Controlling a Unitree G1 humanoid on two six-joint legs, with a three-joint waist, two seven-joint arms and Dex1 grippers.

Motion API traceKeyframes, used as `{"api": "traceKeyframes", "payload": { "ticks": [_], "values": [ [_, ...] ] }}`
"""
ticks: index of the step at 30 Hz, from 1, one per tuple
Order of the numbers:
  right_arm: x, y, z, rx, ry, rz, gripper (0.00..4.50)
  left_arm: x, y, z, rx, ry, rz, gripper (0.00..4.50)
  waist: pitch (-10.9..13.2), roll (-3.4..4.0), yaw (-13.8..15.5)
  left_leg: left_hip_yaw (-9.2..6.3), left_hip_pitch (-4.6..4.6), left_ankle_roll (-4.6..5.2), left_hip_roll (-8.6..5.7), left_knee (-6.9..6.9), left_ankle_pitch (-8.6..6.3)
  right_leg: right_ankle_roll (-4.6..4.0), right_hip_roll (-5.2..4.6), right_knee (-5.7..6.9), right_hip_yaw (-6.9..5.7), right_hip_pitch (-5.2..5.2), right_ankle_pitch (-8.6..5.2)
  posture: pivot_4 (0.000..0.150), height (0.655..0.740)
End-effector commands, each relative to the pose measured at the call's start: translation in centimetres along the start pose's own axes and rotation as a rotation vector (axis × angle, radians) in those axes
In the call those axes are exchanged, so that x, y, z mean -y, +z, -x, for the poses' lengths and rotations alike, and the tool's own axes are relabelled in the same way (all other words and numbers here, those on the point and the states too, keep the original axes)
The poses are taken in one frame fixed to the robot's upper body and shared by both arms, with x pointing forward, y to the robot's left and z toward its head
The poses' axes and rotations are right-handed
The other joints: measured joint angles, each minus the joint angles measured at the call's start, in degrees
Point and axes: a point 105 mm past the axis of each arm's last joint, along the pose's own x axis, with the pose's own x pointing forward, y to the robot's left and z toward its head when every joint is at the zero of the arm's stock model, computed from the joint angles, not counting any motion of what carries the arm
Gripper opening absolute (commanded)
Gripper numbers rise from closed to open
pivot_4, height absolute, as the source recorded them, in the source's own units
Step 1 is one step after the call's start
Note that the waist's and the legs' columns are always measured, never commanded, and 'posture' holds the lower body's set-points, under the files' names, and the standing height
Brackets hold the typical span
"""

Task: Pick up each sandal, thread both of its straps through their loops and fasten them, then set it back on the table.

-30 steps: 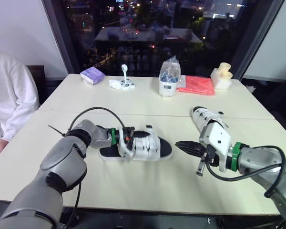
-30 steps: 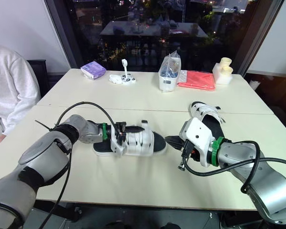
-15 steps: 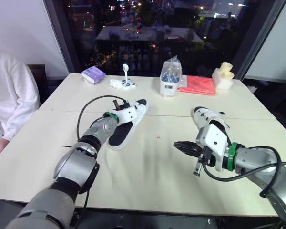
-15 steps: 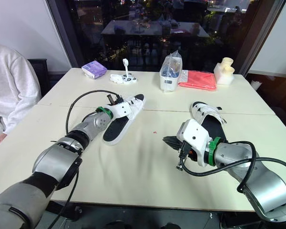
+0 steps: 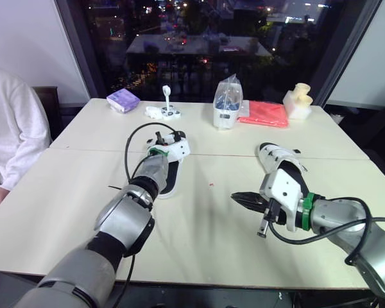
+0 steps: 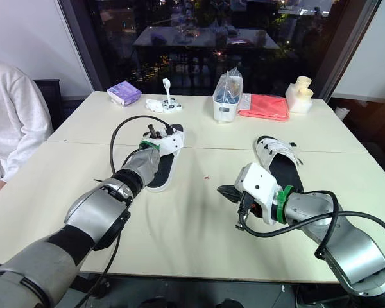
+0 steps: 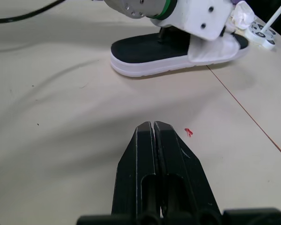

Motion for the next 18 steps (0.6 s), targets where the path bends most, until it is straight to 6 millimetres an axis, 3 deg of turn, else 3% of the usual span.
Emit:
{"api": "traceKeyframes", "payload": {
  "ticks": [1, 2, 8, 18],
  "values": [
    [0.2, 0.9, 0.2, 0.028, -0.019, 0.038, 0.00, -1.9, 0.8, -0.1, 0.015, 0.041, -0.067, 0.96, 0.01, -0.01, 0.05, 0.00, -0.01, 0.00, 0.00, 0.00, 0.00, 0.00, -0.01, 0.00, 0.00, 0.00, 0.00, 0.150, 0.7400],
    [0.1, 0.9, 0.2, 0.028, -0.020, 0.037, 0.00, -1.7, 0.8, -0.1, 0.015, 0.035, -0.070, 1.29, 0.01, -0.01, 0.06, 0.00, -0.02, 0.00, 0.00, 0.00, 0.00, 0.00, -0.01, -0.01, 0.00, -0.01, 0.00, 0.150, 0.7400],
    [0.0, 0.9, 0.1, 0.032, -0.018, 0.033, 0.00, -1.0, 0.6, -0.1, 0.011, 0.004, -0.032, 4.33, 0.01, -0.01, 0.14, 0.00, -0.04, 0.00, -0.02, 0.00, 0.00, 0.00, -0.07, -0.01, 0.01, -0.01, 0.00, 0.150, 0.7400],
    [0.2, 0.8, -0.2, 0.036, 0.009, 0.037, 0.00, 3.0, 2.3, 1.0, 0.045, -0.439, 0.392, 4.45, -0.04, 0.05, 0.37, -0.01, 0.10, 0.00, -0.06, 0.01, 0.00, 0.00, -0.12, -0.01, 0.01, 0.13, 0.00, 0.150, 0.7400]
  ]
}}
